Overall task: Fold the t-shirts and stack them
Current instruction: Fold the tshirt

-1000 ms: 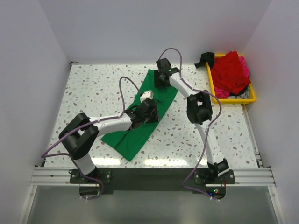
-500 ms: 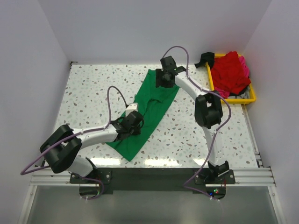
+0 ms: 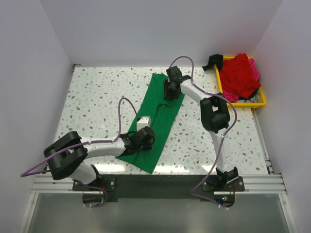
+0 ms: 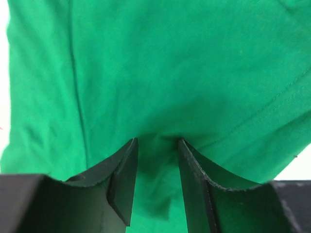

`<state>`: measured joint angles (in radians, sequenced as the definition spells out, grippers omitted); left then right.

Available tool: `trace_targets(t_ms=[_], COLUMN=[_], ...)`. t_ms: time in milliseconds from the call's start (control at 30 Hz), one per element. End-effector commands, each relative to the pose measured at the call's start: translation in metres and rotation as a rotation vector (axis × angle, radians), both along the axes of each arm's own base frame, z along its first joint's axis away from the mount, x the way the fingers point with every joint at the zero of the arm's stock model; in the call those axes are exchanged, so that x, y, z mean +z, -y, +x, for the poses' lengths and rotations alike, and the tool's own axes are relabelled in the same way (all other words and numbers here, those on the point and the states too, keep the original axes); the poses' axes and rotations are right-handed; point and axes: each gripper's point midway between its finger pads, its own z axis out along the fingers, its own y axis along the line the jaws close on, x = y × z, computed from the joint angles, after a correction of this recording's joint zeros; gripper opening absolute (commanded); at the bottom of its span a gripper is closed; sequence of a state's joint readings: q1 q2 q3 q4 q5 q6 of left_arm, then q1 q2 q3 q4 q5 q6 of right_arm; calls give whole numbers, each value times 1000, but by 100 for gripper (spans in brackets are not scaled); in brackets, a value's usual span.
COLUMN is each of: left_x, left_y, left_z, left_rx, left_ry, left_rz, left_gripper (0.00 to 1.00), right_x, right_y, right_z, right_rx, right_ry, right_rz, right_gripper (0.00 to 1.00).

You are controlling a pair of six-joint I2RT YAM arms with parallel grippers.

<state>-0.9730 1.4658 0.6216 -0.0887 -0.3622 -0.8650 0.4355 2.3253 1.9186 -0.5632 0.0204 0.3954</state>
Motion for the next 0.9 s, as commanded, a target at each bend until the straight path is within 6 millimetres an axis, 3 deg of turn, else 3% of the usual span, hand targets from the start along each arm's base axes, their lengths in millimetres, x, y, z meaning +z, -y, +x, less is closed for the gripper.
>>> trace_targets(t_ms=[0,133,333,500,700,733,800,833,867], left_x=[-15,-18,2,32,73,73,78,67,63], left_y=[27,54,94,108,97,89,69,52,39], left_z=[-28,-27,-13,-1,8,9,14,11,16], left_rx=[-25,-51,-97,-117,-105,-98,-67,-55,-27], left_ry=[-105,-129,-120,-62,1,12,25,12,12], left_rz=[-73,-102,-174,-222,-279,-266,-247,-203,-188], left_gripper=[29,29,30,33,38,38,39,39,40], right_x=[-4,-15,-21,0,72,96,110,135,130], right_y=[1,2,0,-4,-2,-2,1,3,7], right_z=[16,30,48,54,59,57,50,45,37], right_rx=[25,68,99,110,106,100,95,84,77], right_ry=[29,36,56,98,210,245,253,285,263], right_rz=[-43,-96,-129,-105,-79,-63,-58,-39,-43], right_gripper=[43,42,44,51,63,64,65,65,65])
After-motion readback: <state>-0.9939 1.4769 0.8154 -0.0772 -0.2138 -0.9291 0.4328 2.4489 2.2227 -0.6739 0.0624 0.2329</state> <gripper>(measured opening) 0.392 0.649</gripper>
